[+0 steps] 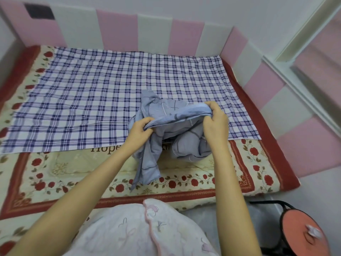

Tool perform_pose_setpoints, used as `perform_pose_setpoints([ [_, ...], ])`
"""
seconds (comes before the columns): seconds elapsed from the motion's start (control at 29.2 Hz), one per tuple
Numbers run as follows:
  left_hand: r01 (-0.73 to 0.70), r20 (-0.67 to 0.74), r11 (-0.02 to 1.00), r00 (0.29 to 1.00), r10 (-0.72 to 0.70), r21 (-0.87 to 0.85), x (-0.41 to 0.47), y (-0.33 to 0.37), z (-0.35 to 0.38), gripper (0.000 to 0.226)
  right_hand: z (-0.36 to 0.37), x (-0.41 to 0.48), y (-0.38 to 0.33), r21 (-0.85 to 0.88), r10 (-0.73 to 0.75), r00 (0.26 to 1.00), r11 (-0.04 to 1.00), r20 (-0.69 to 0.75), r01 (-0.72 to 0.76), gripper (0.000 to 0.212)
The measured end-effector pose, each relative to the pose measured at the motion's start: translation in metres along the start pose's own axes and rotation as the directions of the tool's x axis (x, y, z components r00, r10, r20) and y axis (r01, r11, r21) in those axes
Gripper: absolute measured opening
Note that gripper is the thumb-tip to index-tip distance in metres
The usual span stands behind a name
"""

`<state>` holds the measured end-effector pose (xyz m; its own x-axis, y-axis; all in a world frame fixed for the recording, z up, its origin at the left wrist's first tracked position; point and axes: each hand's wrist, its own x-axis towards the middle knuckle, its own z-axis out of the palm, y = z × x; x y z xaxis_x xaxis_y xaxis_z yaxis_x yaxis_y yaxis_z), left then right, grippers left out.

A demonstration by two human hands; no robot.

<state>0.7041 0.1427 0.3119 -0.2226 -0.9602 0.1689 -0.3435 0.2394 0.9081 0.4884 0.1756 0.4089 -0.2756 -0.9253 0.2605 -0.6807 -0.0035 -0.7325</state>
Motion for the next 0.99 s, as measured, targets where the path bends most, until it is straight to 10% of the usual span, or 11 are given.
perform_pose_setpoints([
  [0.45,0.164,0.304,0.979,0.945,-0.121,-0.118,-0.015,-0.004,-0.026,0.026,0.002,-0.004,0.021,0.235,0.082,0.995,0.967,0.063,-0.095,0.036],
  [0.99,0.037,0.034,0.994,0.999,-0.033,-0.103,-0.023,0.039,0.061,0.017,0.013,-0.022,0.02,0.42,0.05,0.976,0.897,0.214,-0.138,0.027],
])
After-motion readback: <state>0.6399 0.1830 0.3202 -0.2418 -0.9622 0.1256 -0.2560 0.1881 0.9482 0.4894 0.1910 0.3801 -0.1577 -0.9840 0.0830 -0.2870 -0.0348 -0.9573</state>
